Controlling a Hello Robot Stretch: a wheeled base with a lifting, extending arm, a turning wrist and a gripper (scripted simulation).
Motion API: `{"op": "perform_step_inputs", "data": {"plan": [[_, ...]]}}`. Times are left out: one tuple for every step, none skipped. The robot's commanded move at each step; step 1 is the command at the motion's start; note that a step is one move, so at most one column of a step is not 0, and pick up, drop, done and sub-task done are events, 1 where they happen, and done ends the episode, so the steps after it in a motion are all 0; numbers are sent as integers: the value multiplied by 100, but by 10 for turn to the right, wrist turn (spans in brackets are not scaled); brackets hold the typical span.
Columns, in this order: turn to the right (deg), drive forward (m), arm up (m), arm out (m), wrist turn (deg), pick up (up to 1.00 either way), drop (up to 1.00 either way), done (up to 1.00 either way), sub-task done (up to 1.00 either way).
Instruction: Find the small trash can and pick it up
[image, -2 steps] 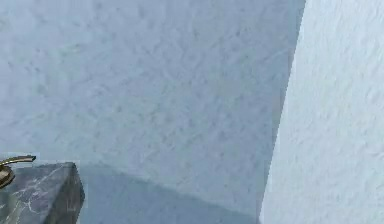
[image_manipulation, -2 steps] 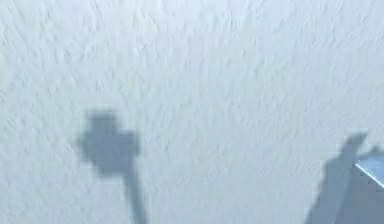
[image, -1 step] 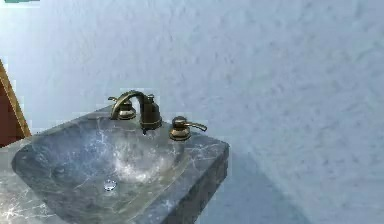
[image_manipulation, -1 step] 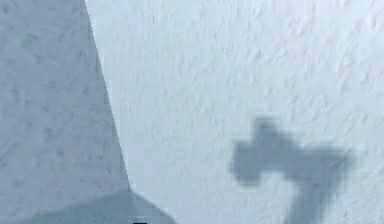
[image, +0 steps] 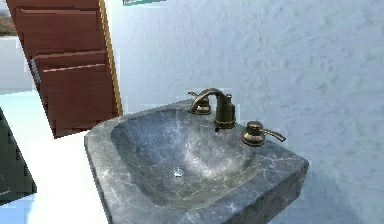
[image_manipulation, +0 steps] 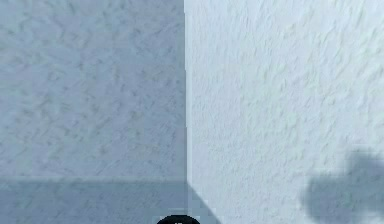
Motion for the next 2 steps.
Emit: {"op": "perform_step_inputs", "data": {"plan": [[0,0,32,0,0,0,0,0,0],[0,0,0,10,0,0,0,0,0]]}}
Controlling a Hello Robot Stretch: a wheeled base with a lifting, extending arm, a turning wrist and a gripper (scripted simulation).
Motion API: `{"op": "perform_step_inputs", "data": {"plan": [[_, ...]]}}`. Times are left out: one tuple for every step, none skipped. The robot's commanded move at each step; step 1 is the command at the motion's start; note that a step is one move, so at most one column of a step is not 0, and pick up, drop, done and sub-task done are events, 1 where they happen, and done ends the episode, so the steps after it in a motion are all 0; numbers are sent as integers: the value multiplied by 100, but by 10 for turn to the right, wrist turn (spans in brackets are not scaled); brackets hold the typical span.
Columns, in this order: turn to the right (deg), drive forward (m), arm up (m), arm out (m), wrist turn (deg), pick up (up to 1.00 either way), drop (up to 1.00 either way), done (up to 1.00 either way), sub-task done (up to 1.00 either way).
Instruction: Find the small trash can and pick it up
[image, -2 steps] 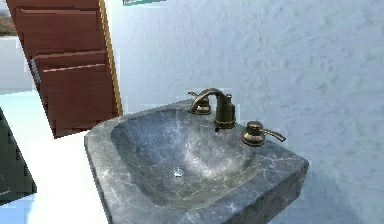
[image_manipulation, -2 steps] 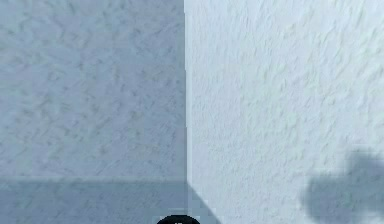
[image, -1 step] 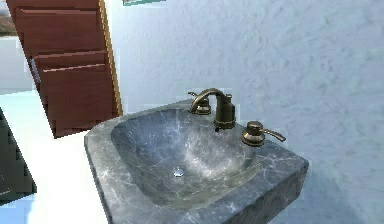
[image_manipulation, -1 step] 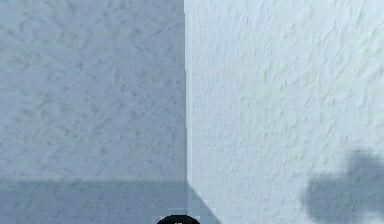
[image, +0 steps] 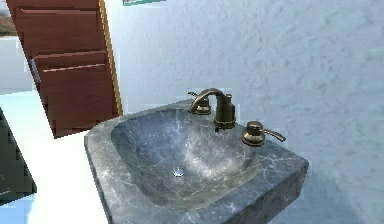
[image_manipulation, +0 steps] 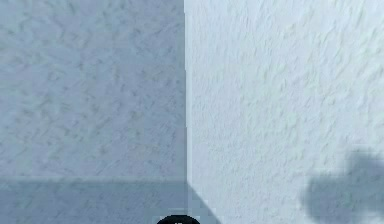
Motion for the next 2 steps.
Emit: {"op": "perform_step_inputs", "data": {"plan": [[0,0,0,0,450,0,0,0,0],[0,0,0,0,450,0,0,0,0]]}}
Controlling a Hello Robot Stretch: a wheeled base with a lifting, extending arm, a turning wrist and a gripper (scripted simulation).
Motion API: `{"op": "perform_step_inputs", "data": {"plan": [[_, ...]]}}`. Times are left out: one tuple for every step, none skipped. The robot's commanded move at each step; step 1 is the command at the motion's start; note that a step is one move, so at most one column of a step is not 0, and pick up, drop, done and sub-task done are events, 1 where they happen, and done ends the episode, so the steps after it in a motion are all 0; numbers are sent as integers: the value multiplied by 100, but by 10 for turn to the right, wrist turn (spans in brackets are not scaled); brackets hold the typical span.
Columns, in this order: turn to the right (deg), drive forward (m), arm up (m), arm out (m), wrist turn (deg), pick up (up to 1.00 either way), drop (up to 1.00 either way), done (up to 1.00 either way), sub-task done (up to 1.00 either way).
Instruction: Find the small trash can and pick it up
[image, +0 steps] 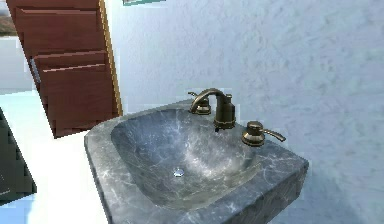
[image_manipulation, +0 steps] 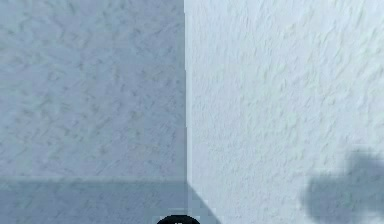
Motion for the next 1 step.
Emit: {"op": "perform_step_inputs", "data": {"plan": [[0,0,0,0,450,0,0,0,0]]}}
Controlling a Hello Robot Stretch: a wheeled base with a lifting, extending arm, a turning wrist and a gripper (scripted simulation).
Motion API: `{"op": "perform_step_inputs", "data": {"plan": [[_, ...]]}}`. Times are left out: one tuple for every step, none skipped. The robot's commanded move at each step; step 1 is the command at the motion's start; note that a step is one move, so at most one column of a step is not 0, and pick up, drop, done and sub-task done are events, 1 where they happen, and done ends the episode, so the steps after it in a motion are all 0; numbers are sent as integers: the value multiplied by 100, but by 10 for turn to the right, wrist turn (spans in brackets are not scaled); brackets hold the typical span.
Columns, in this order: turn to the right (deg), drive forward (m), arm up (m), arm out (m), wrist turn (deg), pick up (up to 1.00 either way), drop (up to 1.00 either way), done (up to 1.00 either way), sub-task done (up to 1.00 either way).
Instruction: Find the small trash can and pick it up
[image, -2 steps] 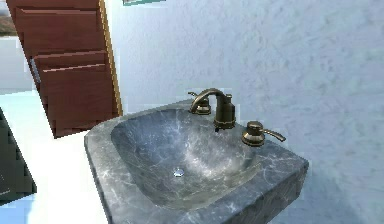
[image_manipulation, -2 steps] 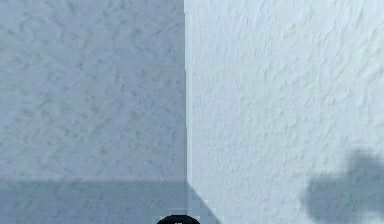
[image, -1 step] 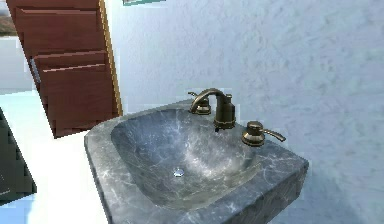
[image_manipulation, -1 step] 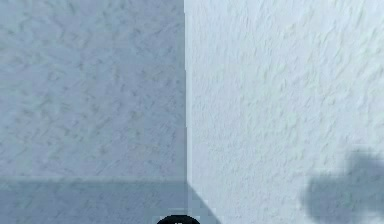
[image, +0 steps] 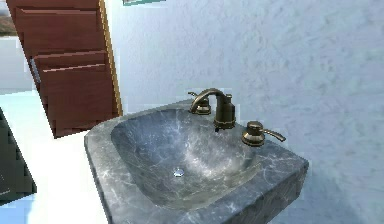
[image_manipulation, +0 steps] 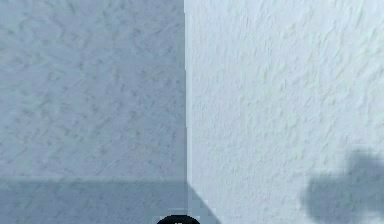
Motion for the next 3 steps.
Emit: {"op": "perform_step_inputs", "data": {"plan": [[0,0,0,0,270,0,0,0,0],[0,0,-30,0,0,0,0,0,0],[0,0,0,0,0,100,0,0,0]]}}
